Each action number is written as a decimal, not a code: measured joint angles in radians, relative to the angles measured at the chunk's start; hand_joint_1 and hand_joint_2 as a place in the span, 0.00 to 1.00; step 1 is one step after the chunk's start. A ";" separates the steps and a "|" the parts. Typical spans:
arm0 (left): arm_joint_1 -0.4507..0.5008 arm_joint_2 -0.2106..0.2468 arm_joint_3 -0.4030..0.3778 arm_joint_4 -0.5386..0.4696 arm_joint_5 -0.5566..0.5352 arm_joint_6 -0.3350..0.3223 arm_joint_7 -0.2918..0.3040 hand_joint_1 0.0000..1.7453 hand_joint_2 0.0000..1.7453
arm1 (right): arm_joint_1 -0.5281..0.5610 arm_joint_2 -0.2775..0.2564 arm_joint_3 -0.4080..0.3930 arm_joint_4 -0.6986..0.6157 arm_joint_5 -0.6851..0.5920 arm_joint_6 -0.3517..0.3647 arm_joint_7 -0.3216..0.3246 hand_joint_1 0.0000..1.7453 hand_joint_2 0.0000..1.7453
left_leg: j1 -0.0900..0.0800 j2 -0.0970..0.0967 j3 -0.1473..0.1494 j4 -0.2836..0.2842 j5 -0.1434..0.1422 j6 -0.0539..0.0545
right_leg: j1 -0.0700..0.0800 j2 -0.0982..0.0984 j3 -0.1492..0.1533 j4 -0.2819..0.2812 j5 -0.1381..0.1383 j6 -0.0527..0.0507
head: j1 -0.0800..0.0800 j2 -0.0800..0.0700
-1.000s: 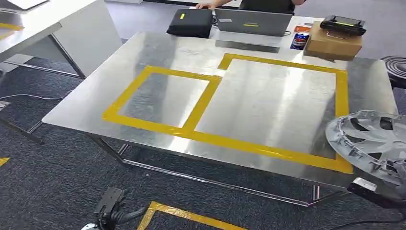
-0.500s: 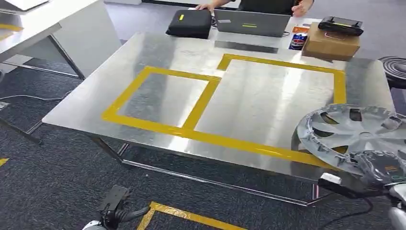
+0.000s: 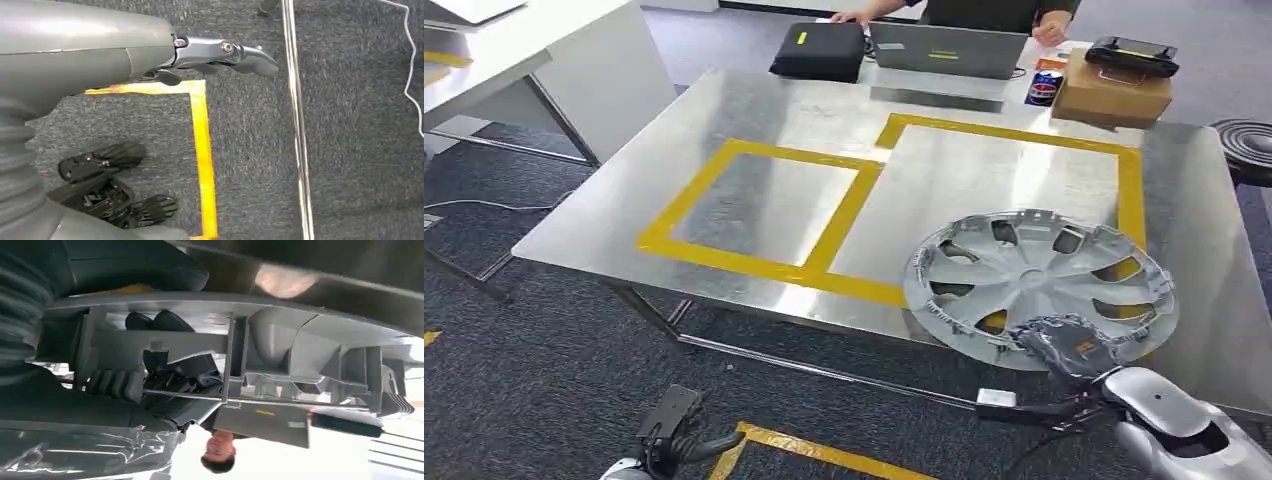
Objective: Take the parts from the cabinet and place them on the table.
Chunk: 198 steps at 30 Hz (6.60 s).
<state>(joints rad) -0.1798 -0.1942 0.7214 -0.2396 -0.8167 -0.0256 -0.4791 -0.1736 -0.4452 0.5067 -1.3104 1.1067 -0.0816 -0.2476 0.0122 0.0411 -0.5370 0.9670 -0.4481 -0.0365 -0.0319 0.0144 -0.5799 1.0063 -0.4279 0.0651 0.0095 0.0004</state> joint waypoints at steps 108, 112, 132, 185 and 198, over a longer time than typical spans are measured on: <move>0.024 0.013 -0.016 0.000 0.030 0.004 -0.035 0.00 1.00 | 0.131 -0.160 -0.175 -0.118 -0.195 0.103 0.101 0.00 1.00 | -0.006 -0.008 -0.016 0.000 0.007 0.019 | -0.006 -0.011 0.001 -0.022 0.011 0.015 | 0.001 0.000; 0.025 0.016 -0.018 0.000 0.026 0.012 -0.037 0.00 0.00 | 0.147 -0.160 -0.177 -0.111 -0.188 0.103 0.101 0.00 1.00 | -0.006 -0.008 -0.017 0.000 0.007 0.019 | -0.006 -0.011 0.000 -0.022 0.011 0.015 | 0.000 0.000; 0.029 0.018 -0.015 0.000 0.063 0.027 -0.030 0.00 0.00 | 0.184 -0.160 -0.209 -0.152 -0.177 0.080 0.113 0.00 1.00 | -0.006 -0.008 -0.018 0.000 0.007 0.019 | -0.006 -0.011 0.000 -0.022 0.011 0.015 | 0.000 0.000; 0.123 0.002 0.111 0.020 0.079 0.242 0.188 0.00 0.00 | 0.552 0.476 -0.264 -0.333 -0.801 -0.293 -0.377 0.00 0.00 | 0.006 -0.042 0.068 0.036 -0.067 -0.014 | 0.008 0.004 -0.048 0.000 0.037 -0.024 | -0.013 0.000; 0.127 0.000 0.111 0.021 0.079 0.244 0.190 0.00 0.00 | 0.546 0.487 -0.264 -0.307 -0.798 -0.291 -0.382 0.00 0.00 | -0.025 -0.031 -0.044 -0.001 0.031 0.060 | 0.025 -0.005 -0.054 0.252 -0.096 -0.011 | -0.005 0.000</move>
<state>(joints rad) -0.0528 -0.1938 0.8324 -0.2190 -0.7378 0.2182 -0.2892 0.3725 0.0420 0.2426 -1.6178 0.3082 -0.3727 -0.6294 -0.0131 0.0100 -0.5815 0.9662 -0.4175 0.0237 -0.0069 0.0090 -0.6339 1.2580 -0.5239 0.0538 0.0050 0.0008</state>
